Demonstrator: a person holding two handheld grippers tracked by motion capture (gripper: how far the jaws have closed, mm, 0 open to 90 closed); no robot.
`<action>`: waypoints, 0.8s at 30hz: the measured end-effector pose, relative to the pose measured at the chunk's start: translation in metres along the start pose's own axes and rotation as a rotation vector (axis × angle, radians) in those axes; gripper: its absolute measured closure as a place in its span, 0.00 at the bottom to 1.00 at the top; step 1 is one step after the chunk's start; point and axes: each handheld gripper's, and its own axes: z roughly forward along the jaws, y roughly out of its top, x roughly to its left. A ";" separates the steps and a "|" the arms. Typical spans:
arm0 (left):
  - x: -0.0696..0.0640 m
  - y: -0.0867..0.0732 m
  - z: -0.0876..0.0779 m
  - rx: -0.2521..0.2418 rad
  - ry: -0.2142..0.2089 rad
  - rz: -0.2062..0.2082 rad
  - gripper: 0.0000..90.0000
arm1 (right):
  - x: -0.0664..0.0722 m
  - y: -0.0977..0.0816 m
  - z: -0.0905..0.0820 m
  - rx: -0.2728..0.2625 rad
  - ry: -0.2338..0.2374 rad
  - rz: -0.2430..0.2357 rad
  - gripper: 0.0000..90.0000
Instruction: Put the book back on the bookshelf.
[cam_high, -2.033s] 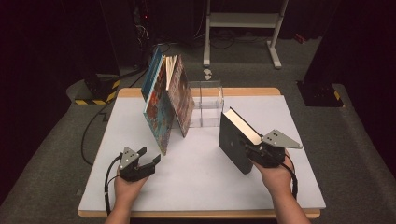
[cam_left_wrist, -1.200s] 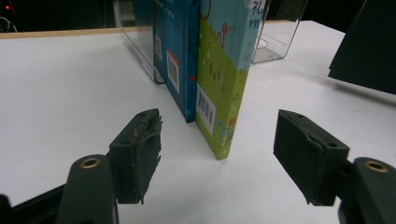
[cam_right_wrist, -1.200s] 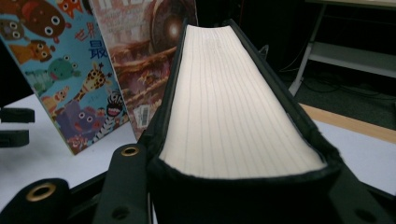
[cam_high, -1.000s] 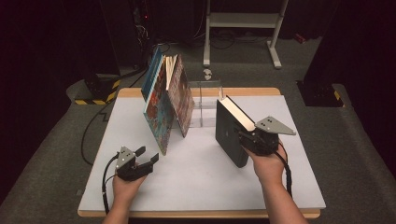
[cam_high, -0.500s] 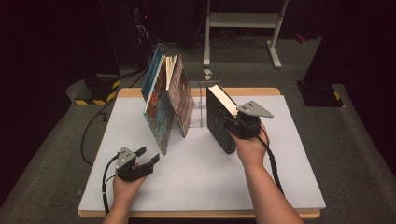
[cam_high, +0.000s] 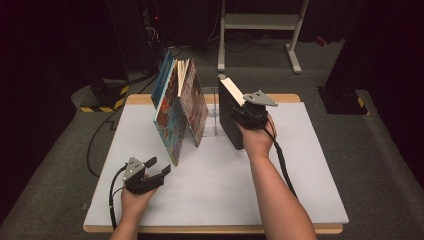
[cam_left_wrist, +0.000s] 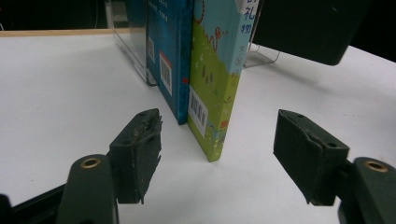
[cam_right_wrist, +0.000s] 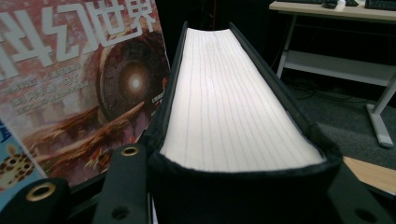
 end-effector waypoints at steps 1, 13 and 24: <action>0.000 0.000 0.000 0.002 -0.001 0.003 0.36 | 0.001 0.001 0.003 0.000 -0.005 -0.006 0.60; 0.004 0.003 -0.004 0.006 -0.010 0.013 0.36 | 0.004 0.011 0.030 0.005 -0.021 0.003 0.60; 0.004 0.003 -0.003 0.001 -0.009 -0.001 0.36 | 0.002 0.010 0.048 0.017 -0.040 0.013 0.60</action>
